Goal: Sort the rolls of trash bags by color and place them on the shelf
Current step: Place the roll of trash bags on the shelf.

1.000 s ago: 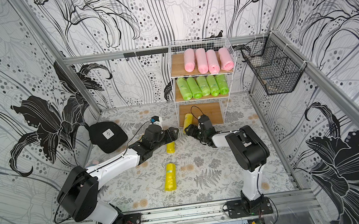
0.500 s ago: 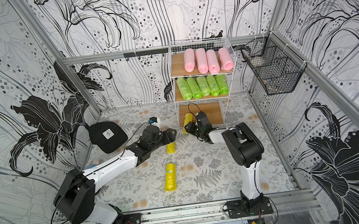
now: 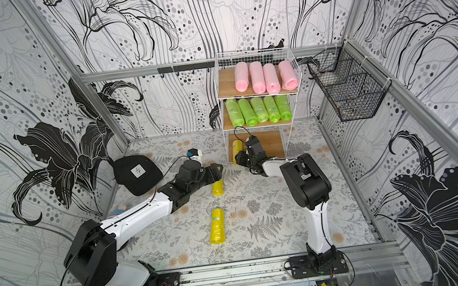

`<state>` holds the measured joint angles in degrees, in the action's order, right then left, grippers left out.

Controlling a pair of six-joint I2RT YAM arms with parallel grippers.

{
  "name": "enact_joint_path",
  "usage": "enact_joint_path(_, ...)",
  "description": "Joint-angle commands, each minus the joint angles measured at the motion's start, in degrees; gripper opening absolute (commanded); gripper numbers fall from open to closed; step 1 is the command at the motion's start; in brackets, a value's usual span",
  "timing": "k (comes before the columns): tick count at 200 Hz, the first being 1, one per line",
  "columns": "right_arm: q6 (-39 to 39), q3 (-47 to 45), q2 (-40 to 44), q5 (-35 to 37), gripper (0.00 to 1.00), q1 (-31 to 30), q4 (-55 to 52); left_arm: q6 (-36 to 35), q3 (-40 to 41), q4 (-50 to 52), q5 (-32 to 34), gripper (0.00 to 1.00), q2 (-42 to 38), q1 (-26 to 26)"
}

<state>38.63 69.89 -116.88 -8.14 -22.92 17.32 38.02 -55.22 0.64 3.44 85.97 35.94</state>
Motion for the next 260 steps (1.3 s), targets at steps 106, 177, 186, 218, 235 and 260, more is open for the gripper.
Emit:
enact_joint_path(106, -4.1, 4.6, -4.8, -2.2, 0.54, -0.2, 4.8, -1.7, 1.4, 1.4, 1.9, 0.80, -1.3, -0.5)
enact_joint_path(177, -5.7, -3.2, 4.2, -0.7, 0.79, -0.3, 3.2, -2.8, 2.5, 4.2, 0.2, 0.82, -1.3, -1.9)
enact_joint_path(186, -5.6, -4.8, 5.8, 0.0, 0.80, -0.3, 2.9, -2.8, 2.4, 4.5, -0.4, 0.83, -0.6, -2.4)
enact_joint_path(218, -5.7, -11.4, 12.1, 0.8, 0.82, -0.3, 2.9, -4.7, -0.6, 7.6, -1.7, 0.83, 5.3, -4.5)
enact_joint_path(235, -5.7, -15.5, 16.4, 1.3, 0.82, -0.3, 2.2, -7.1, -5.4, 12.2, -0.6, 0.83, 10.4, -4.8)
enact_joint_path(260, -6.3, -20.1, 23.1, 1.2, 0.82, -0.5, -1.1, -9.5, -11.6, 15.9, 0.1, 0.83, 17.4, -4.8)
